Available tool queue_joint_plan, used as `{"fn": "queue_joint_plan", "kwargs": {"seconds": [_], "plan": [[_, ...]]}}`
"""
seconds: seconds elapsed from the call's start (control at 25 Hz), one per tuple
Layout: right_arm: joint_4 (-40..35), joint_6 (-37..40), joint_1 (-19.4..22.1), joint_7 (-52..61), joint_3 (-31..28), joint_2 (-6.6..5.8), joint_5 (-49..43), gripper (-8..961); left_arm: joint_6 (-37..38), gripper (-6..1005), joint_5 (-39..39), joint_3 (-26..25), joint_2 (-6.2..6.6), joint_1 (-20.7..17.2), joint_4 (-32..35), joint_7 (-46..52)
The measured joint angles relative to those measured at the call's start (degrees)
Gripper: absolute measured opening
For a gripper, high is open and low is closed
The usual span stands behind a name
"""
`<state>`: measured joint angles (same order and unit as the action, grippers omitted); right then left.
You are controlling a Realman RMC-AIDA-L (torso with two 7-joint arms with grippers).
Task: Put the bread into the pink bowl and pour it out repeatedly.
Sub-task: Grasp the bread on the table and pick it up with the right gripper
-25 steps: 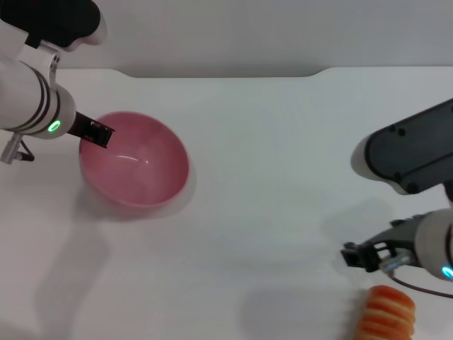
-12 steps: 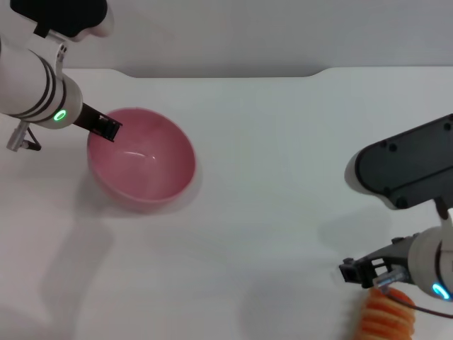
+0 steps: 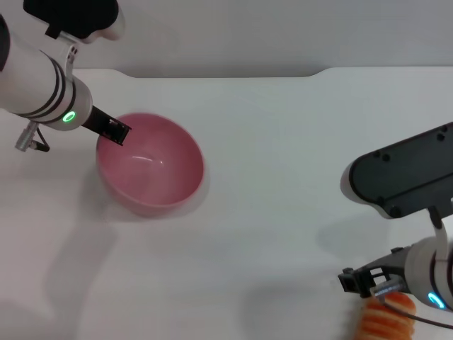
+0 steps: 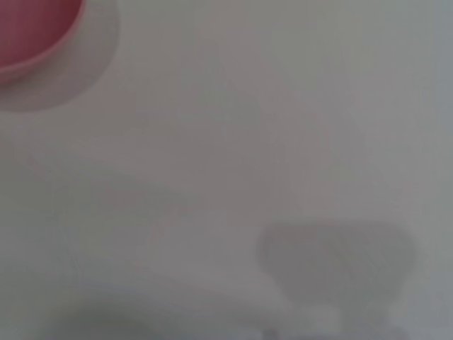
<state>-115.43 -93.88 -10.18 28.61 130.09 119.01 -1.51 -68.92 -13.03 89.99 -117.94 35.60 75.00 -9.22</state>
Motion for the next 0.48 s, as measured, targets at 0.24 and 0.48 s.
{"fn": "queue_joint_plan", "kwargs": {"seconds": [0.24, 0.48], "plan": [[0.77, -1.18, 0.41, 0.08, 0.33, 0.08, 0.5, 753, -0.49, 46, 0.0, 0.01, 0.0, 0.17, -0.24, -0.04], [0.55, -3.73, 0.39, 0.0, 1.58, 0.09, 1.98, 753, -1.41, 46, -0.01, -0.32, -0.06, 0.32, 0.31, -0.69]]}}
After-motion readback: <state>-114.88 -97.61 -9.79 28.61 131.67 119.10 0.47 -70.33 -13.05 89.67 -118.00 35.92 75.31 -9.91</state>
